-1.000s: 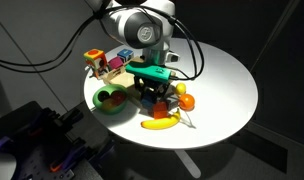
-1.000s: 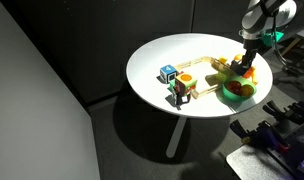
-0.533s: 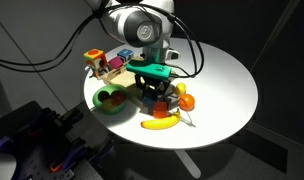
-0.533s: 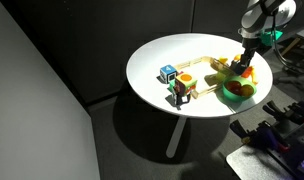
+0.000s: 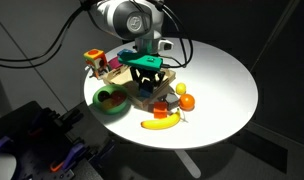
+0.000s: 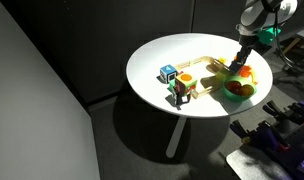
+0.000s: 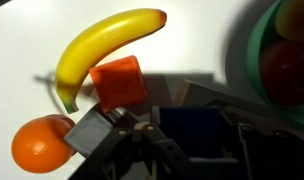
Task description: Put the orange on the table then put the yellow and blue blocks in the box
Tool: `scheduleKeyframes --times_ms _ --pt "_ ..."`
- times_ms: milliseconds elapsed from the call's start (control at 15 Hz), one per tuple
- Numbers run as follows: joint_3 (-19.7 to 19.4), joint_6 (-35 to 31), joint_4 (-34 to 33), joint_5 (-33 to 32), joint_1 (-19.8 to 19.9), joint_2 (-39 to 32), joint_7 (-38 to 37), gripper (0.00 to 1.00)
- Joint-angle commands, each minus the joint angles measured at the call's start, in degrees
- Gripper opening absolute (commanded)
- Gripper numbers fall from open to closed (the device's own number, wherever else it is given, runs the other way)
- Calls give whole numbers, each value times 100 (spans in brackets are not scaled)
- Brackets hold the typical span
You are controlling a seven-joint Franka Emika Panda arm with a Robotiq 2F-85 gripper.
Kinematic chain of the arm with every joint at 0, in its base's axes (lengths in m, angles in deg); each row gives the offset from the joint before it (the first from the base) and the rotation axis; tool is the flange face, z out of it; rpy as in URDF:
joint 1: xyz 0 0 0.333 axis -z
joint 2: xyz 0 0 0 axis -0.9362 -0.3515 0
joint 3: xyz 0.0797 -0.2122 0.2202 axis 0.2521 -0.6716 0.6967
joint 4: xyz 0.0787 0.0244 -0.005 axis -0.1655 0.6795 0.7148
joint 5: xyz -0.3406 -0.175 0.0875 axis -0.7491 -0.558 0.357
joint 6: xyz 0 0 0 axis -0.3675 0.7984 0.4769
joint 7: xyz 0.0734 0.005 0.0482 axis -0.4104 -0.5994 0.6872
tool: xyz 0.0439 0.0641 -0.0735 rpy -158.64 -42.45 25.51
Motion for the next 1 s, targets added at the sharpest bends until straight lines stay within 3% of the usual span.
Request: scheduleKeyframes --times_ms 0,533,933 --pt "123 -68 286 78 -38 418 -118 31" --pt "441 -25 205 299 -242 511 -61 31" --pt "561 0 16 292 -594 252 -423 31"
